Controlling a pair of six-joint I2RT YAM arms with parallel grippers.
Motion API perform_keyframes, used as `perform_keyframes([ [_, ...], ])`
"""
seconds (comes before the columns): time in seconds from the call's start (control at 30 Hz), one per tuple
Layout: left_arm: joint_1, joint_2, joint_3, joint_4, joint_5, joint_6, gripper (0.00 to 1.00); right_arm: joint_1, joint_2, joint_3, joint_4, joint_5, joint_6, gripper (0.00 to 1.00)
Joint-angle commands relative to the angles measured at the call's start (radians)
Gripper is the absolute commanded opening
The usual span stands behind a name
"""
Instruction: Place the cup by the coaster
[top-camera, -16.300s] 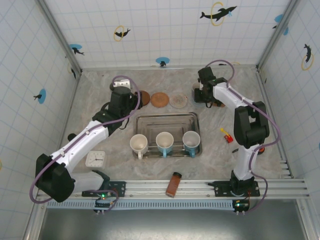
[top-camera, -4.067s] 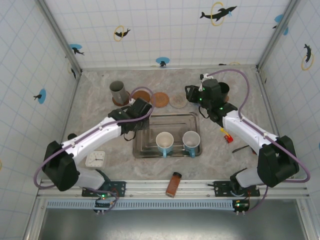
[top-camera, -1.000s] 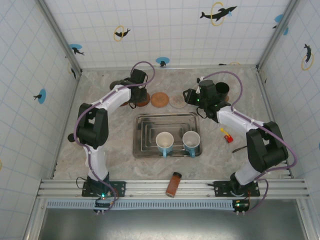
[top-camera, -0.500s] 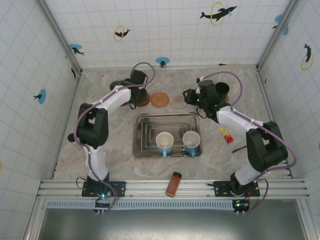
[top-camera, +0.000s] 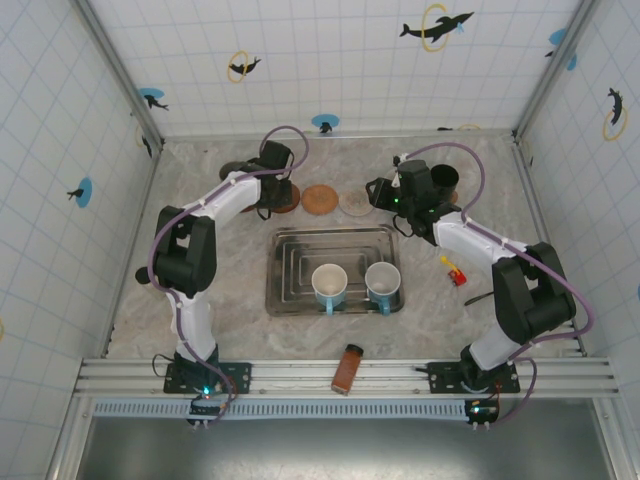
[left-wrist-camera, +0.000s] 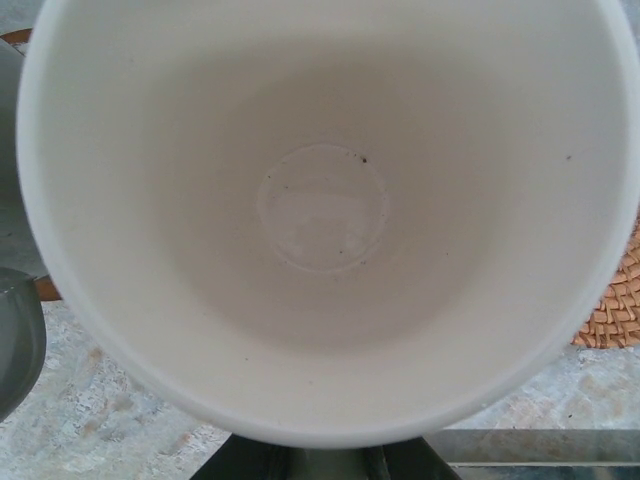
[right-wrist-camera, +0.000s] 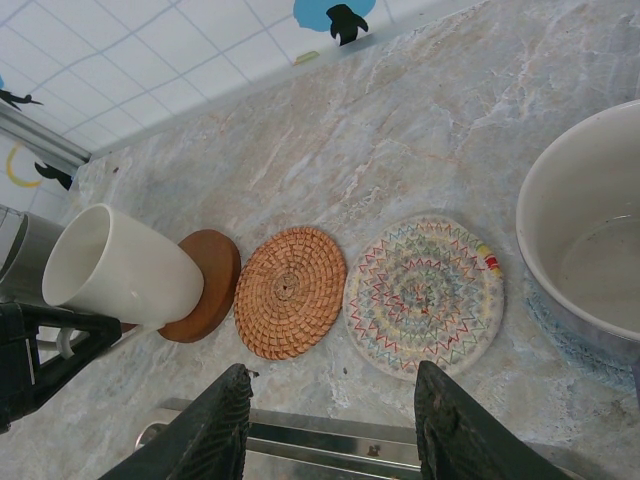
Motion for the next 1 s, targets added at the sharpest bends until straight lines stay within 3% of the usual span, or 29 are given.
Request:
perform_keyframes([
  [0.0, 0.011, 0.003, 0.006, 0.030, -0.021, 0.015, 0.00, -0.004, 0.019, 0.060, 0.019, -0.004, 0.003, 0.46],
  [0.97, 0.011, 0.029, 0.044, 0.020, 0.006, 0.024, 0.00, -0.004, 0.030, 0.069, 0.011, -0.009, -0.001, 0.46],
])
